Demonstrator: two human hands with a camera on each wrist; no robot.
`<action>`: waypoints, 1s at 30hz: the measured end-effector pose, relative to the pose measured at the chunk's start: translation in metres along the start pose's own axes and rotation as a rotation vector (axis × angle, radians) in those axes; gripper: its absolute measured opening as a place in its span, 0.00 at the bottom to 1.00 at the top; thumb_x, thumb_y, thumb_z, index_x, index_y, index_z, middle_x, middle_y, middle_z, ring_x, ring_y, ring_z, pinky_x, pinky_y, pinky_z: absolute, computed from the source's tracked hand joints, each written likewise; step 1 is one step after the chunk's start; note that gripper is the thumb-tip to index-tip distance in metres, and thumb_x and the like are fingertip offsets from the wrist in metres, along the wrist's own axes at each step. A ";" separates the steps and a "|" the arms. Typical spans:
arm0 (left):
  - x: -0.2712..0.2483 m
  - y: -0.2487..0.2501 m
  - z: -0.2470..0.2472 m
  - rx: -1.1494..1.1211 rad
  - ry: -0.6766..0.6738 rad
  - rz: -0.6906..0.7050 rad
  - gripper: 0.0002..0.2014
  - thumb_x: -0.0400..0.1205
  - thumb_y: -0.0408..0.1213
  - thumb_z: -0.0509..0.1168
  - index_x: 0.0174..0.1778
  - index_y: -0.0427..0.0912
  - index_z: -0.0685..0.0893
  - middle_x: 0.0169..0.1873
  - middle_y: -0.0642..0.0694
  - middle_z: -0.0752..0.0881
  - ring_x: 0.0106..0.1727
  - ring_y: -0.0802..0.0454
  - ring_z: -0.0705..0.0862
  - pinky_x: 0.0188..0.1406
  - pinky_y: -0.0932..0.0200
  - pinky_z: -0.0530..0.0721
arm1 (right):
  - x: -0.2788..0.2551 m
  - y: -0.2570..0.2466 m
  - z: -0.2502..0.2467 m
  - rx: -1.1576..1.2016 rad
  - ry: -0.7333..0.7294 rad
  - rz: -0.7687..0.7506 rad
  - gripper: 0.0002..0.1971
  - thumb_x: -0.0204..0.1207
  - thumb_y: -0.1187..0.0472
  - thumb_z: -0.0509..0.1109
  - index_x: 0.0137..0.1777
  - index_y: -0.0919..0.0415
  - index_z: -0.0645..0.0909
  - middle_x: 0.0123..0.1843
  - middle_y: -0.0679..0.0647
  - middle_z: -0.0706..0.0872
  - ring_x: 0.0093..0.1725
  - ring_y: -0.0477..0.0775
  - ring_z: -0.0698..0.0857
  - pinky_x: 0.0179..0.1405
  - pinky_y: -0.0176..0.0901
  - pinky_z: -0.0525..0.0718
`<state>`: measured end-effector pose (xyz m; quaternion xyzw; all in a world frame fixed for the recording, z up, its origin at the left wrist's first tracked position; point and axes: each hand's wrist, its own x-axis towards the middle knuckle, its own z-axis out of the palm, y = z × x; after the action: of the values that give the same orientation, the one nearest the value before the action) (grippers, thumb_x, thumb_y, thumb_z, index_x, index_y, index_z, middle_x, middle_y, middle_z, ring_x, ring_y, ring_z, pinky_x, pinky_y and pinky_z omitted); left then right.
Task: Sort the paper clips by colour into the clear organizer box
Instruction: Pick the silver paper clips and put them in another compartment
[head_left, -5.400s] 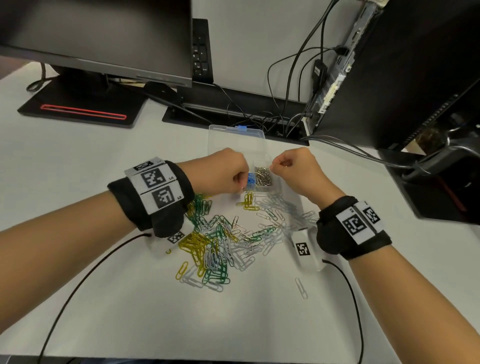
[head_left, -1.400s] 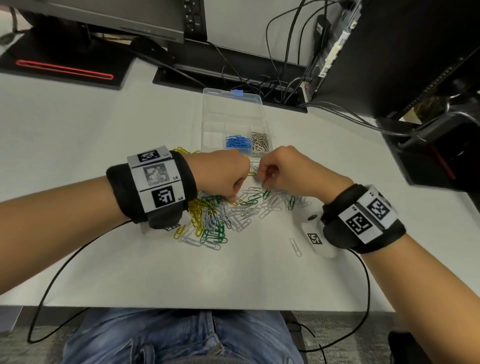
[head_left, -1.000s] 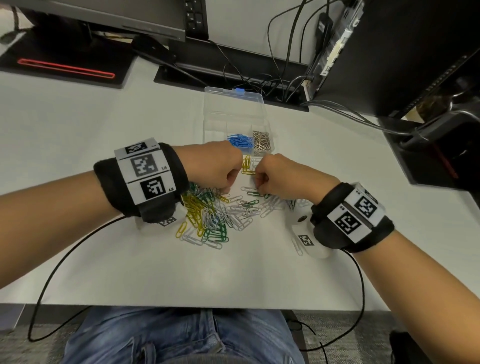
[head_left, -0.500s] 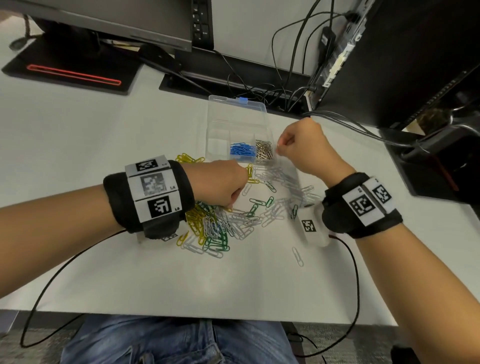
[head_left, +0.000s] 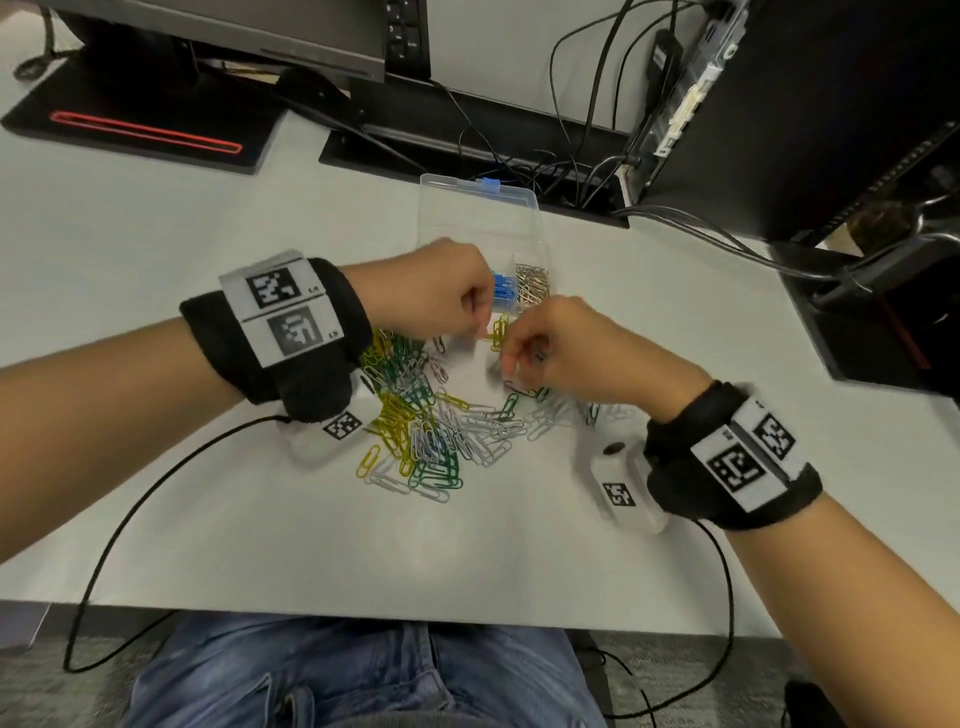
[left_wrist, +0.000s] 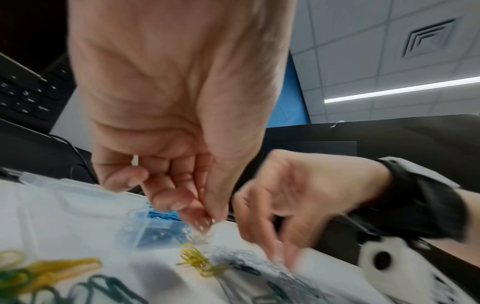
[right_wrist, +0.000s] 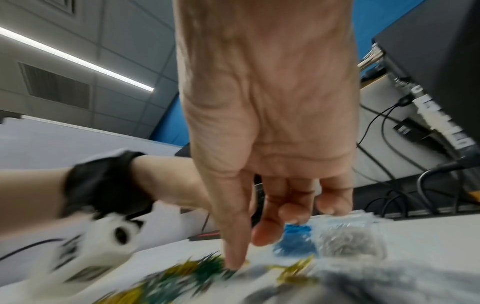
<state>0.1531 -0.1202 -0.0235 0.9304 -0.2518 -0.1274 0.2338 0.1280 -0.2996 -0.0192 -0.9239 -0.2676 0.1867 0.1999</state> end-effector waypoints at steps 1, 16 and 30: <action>0.002 -0.001 -0.002 -0.017 0.047 -0.015 0.05 0.76 0.30 0.69 0.38 0.44 0.88 0.31 0.58 0.85 0.33 0.65 0.80 0.30 0.76 0.72 | -0.003 -0.002 0.005 -0.004 -0.053 -0.006 0.09 0.68 0.70 0.74 0.43 0.57 0.89 0.38 0.50 0.87 0.34 0.43 0.80 0.34 0.31 0.76; 0.011 -0.007 -0.005 -0.186 0.159 -0.106 0.03 0.76 0.30 0.72 0.43 0.38 0.85 0.34 0.42 0.88 0.21 0.60 0.84 0.21 0.73 0.79 | -0.002 0.005 0.007 -0.145 -0.043 0.033 0.09 0.72 0.71 0.68 0.45 0.57 0.86 0.34 0.39 0.77 0.36 0.44 0.77 0.41 0.41 0.79; 0.048 0.009 -0.018 -0.217 0.174 -0.089 0.05 0.78 0.27 0.70 0.47 0.33 0.83 0.36 0.35 0.89 0.27 0.56 0.88 0.29 0.62 0.89 | 0.000 0.004 0.014 -0.211 -0.203 0.078 0.07 0.71 0.66 0.74 0.37 0.56 0.80 0.30 0.43 0.76 0.30 0.41 0.72 0.28 0.33 0.68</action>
<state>0.1959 -0.1458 -0.0096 0.9175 -0.1736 -0.0829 0.3480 0.1229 -0.2990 -0.0323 -0.9258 -0.2685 0.2579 0.0661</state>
